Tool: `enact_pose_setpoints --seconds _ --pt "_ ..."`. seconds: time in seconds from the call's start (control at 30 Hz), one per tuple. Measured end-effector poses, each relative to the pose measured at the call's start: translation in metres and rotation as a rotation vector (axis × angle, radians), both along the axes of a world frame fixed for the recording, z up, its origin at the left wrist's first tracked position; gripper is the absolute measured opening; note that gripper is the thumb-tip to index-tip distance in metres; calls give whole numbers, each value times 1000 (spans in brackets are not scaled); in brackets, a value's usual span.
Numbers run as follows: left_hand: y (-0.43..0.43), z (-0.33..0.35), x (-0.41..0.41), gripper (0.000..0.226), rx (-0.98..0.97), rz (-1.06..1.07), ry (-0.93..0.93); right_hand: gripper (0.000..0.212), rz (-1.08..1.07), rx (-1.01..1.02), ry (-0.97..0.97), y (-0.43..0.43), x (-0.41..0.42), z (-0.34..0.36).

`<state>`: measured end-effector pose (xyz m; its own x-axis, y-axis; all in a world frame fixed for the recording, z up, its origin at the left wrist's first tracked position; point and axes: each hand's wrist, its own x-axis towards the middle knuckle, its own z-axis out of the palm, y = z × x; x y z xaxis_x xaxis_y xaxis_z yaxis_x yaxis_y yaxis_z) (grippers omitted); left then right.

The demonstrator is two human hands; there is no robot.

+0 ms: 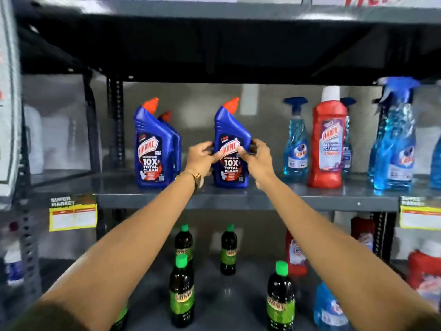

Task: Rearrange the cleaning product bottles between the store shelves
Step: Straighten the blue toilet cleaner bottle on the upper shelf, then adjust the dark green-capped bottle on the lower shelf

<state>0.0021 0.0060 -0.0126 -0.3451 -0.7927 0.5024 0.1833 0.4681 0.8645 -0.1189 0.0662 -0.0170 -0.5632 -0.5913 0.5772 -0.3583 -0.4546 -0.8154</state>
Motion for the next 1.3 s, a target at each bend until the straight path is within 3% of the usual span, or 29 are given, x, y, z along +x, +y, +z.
enact_pose_setpoints --seconds 0.23,0.33,0.43,0.53,0.6,0.67,0.73,0.9,0.97,1.07,1.3 --pt "-19 -3 -11 38 -28 61 -6 39 -14 76 36 -15 -9 -1" --pt "-16 -8 -10 48 -88 135 -136 51 -50 128 154 -5 -7 -7" --pt "8 -30 0 69 -377 368 -204 61 -190 -10 292 29 2 -36" --pt "48 -82 7 45 -783 482 61 37 -312 -273 351 74 8 -98" --pt "69 -135 7 33 -847 390 157 27 -389 -277 261 96 0 -154" --pt "81 -194 1 26 -721 246 126 24 -396 -165 27 107 -18 -219" --pt "88 -246 -11 23 -465 136 50 27 -367 37 -130 110 -41 -276" --pt "87 -322 -57 37 110 -86 -260 51 -172 503 -160 106 -72 -343" --pt "83 -330 -71 45 188 -167 -369 51 -116 555 -145 99 -74 -347" --pt "75 -334 -80 40 232 -210 -382 46 -117 579 -122 90 -71 -347" --pt "48 -351 -44 38 238 15 -306 42 -1 608 -87 55 -26 -343"
